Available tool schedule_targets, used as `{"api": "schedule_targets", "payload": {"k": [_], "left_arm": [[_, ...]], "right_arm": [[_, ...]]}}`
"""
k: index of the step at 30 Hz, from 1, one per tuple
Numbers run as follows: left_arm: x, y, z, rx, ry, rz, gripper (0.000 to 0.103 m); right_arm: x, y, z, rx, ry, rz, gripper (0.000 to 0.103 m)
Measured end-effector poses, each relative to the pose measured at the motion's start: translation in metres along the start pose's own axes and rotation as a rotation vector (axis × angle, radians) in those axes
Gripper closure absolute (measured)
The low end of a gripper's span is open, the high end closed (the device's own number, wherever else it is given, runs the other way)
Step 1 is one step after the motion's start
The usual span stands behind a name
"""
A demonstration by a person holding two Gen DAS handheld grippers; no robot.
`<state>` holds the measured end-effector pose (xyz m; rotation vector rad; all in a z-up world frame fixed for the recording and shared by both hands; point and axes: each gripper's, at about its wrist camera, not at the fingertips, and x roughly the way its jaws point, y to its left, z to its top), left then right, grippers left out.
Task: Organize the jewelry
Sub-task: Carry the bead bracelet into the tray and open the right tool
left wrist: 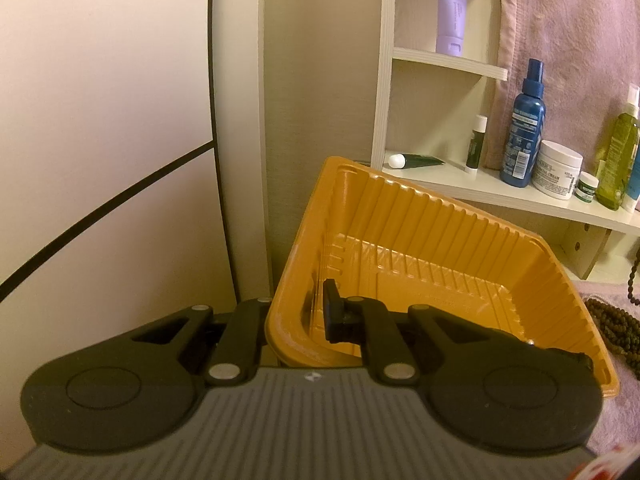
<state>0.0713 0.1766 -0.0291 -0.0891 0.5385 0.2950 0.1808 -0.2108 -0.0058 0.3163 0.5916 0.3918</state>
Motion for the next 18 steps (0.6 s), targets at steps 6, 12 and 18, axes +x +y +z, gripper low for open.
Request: {"api": "schedule_targets", "payload": {"k": [6, 12, 18], "left_arm": [[-0.004, -0.002, 0.002, 0.022, -0.011, -0.01, 0.092], [-0.008, -0.001, 0.002, 0.024, -0.021, -0.015, 0.092], [-0.009, 0.001, 0.001, 0.018, -0.02, -0.022, 0.092]], "right_arm": [[-0.001, 0.038, -0.006, -0.011, 0.032, 0.114, 0.096], [0.014, 0.09, -0.016, -0.036, 0.082, 0.257, 0.096], [0.04, 0.147, -0.032, -0.067, 0.147, 0.383, 0.096]]}}
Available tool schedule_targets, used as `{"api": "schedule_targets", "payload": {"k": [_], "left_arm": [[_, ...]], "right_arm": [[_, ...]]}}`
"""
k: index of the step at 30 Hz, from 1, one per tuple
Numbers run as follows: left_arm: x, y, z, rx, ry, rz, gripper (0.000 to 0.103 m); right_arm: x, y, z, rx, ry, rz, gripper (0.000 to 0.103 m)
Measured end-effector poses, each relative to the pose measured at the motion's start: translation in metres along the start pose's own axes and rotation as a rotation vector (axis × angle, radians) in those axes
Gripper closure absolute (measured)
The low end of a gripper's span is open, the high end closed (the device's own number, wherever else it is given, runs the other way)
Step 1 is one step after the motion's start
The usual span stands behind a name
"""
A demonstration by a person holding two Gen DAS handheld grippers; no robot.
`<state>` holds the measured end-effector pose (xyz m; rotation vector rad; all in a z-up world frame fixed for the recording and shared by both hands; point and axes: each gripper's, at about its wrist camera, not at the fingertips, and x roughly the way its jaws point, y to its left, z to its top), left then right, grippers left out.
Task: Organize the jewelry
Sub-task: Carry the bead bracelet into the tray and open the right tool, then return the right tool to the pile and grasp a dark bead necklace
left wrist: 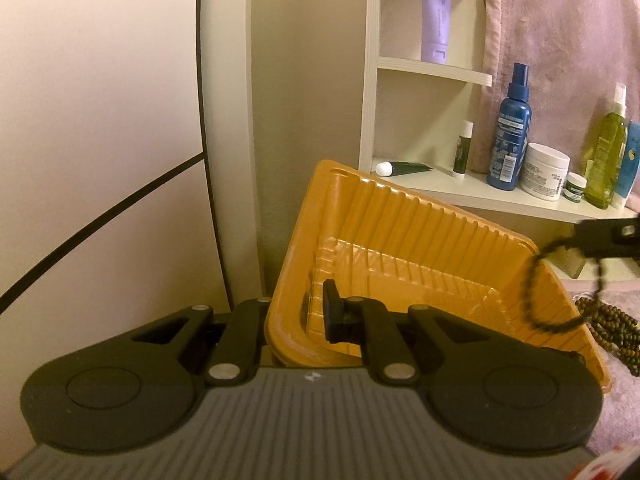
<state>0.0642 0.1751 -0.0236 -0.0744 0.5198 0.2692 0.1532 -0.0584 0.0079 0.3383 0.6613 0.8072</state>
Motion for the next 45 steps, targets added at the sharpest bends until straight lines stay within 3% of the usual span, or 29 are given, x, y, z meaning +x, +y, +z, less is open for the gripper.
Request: {"api": "schedule_targets", "payload": {"k": [5, 15, 17, 18, 19, 21, 32, 45], "left_arm": [[0.0, 0.001, 0.0, -0.004, 0.001, -0.008, 0.092], [0.004, 0.002, -0.001, -0.018, 0.008, -0.012, 0.092], [0.005, 0.002, -0.002, -0.021, 0.009, -0.011, 0.092], [0.005, 0.002, -0.002, -0.023, 0.01, -0.01, 0.092], [0.006, 0.002, -0.002, -0.024, 0.01, -0.009, 0.092], [0.007, 0.002, -0.002, -0.026, 0.01, -0.007, 0.092], [0.007, 0.0, -0.002, -0.025, 0.013, 0.005, 0.092], [0.006, -0.001, -0.004, -0.029, 0.021, 0.02, 0.092]], "right_arm": [[0.033, 0.019, -0.004, -0.017, 0.052, 0.034, 0.096], [0.074, 0.013, -0.023, 0.011, 0.124, 0.019, 0.095], [0.072, 0.014, -0.026, -0.004, 0.122, 0.008, 0.088], [0.07, 0.013, -0.026, -0.01, 0.117, 0.001, 0.075], [0.068, 0.013, -0.026, -0.011, 0.109, -0.006, 0.062], [0.06, 0.012, -0.026, -0.009, 0.082, -0.005, 0.057], [0.002, 0.002, -0.03, -0.058, 0.01, -0.063, 0.056], [-0.077, -0.073, -0.062, 0.024, 0.035, -0.294, 0.056]]}}
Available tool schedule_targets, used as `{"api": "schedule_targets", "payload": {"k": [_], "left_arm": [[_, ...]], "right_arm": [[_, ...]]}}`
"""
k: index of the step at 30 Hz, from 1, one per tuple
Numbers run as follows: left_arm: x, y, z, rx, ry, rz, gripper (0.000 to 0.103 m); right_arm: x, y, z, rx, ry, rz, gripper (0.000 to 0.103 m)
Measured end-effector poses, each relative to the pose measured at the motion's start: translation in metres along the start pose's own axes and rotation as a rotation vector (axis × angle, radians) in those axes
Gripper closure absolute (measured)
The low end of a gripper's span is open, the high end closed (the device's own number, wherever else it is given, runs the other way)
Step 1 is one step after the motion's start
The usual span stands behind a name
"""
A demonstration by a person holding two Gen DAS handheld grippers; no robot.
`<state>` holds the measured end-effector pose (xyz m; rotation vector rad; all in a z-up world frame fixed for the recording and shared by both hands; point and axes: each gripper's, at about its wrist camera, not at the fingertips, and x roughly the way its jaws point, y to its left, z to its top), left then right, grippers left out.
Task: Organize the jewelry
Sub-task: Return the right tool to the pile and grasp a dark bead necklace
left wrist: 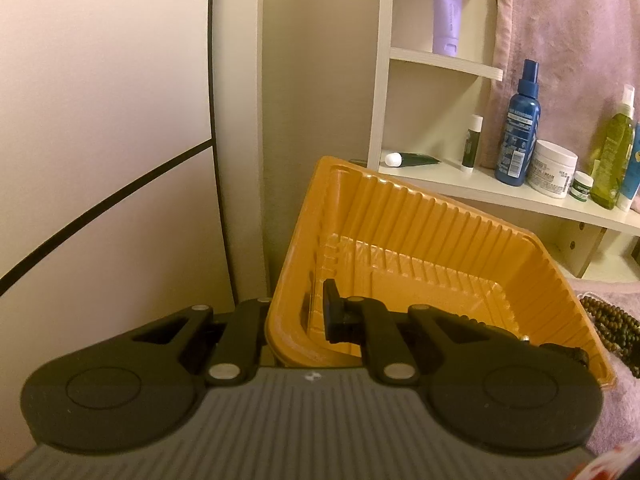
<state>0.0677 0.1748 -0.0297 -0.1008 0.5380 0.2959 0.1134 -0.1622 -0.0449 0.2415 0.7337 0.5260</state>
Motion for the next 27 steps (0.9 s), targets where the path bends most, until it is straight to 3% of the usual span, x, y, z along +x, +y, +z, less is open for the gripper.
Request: {"api": "schedule_targets", "payload": {"k": [8, 15, 22, 27], "left_arm": [[0.001, -0.001, 0.001, 0.008, -0.003, 0.002, 0.092], [0.0, -0.001, 0.001, 0.01, -0.001, 0.002, 0.092], [0.0, -0.001, 0.001, 0.018, 0.001, 0.003, 0.092], [-0.001, -0.001, 0.0, 0.023, -0.002, 0.006, 0.092]], "right_arm": [[-0.015, -0.052, -0.002, 0.04, -0.014, -0.139, 0.056], [-0.008, -0.074, 0.01, -0.031, -0.013, -0.192, 0.056], [0.007, -0.096, 0.019, -0.064, 0.013, -0.211, 0.073], [0.016, -0.106, 0.023, -0.064, 0.036, -0.202, 0.079]]}}
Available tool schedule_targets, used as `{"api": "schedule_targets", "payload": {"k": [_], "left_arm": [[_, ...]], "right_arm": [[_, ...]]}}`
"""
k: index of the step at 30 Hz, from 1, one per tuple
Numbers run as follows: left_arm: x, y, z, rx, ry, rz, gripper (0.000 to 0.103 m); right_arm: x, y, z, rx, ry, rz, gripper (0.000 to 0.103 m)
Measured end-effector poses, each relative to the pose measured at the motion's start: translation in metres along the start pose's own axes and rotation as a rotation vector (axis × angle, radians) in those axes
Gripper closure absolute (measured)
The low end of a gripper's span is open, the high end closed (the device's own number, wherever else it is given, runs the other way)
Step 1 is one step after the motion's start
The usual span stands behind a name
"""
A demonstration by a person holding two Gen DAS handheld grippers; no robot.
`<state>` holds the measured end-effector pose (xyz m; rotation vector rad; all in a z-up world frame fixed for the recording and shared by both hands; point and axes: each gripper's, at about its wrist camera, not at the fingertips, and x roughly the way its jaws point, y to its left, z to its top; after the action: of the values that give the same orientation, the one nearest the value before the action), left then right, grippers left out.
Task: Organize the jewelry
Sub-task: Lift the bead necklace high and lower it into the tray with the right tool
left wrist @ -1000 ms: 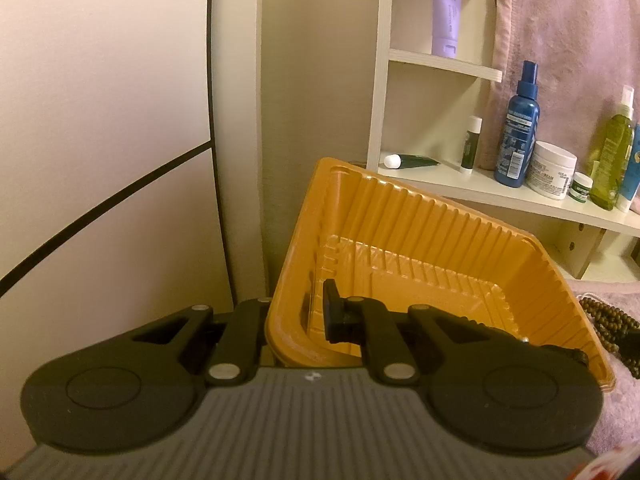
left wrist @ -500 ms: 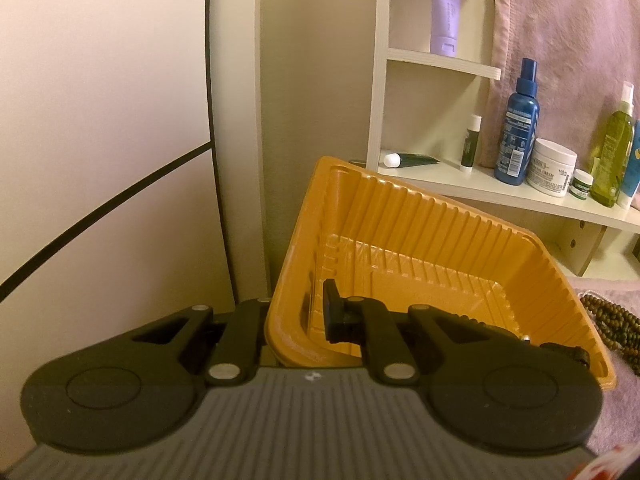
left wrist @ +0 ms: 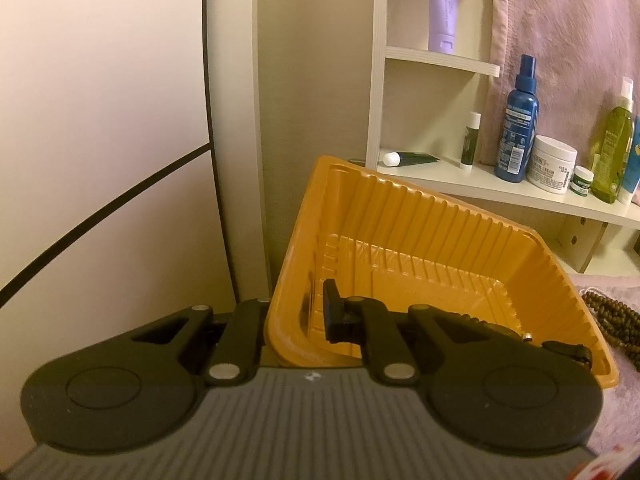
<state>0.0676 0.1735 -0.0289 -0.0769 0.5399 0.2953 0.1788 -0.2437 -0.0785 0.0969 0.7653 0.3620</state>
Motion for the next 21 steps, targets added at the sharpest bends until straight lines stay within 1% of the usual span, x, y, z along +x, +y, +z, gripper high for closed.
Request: {"api": "schedule_targets", "payload": {"k": [3, 6, 7, 9, 11, 15, 21], "left_arm": [[0.0, 0.0, 0.0, 0.0, 0.001, 0.0, 0.092], [0.0, 0.0, 0.0, 0.0, 0.001, 0.0, 0.092], [0.0, 0.0, 0.0, -0.002, 0.002, 0.0, 0.092], [0.0, 0.0, 0.0, -0.002, 0.001, 0.0, 0.092], [0.0, 0.0, 0.0, 0.0, 0.0, 0.0, 0.092], [0.0, 0.001, 0.0, 0.0, 0.001, -0.001, 0.092], [0.0, 0.0, 0.0, 0.002, 0.001, -0.001, 0.092]], "right_arm": [[0.006, 0.002, -0.001, -0.026, 0.014, 0.009, 0.082], [0.008, 0.008, -0.004, -0.077, 0.016, 0.013, 0.095], [0.008, 0.012, -0.005, -0.104, 0.012, 0.004, 0.096], [0.007, 0.017, -0.006, -0.149, 0.002, -0.019, 0.096], [0.002, 0.02, -0.006, -0.159, -0.012, -0.022, 0.096], [-0.011, 0.021, 0.001, -0.145, -0.052, -0.008, 0.096], [-0.042, 0.025, 0.021, -0.097, -0.141, 0.034, 0.096]]}}
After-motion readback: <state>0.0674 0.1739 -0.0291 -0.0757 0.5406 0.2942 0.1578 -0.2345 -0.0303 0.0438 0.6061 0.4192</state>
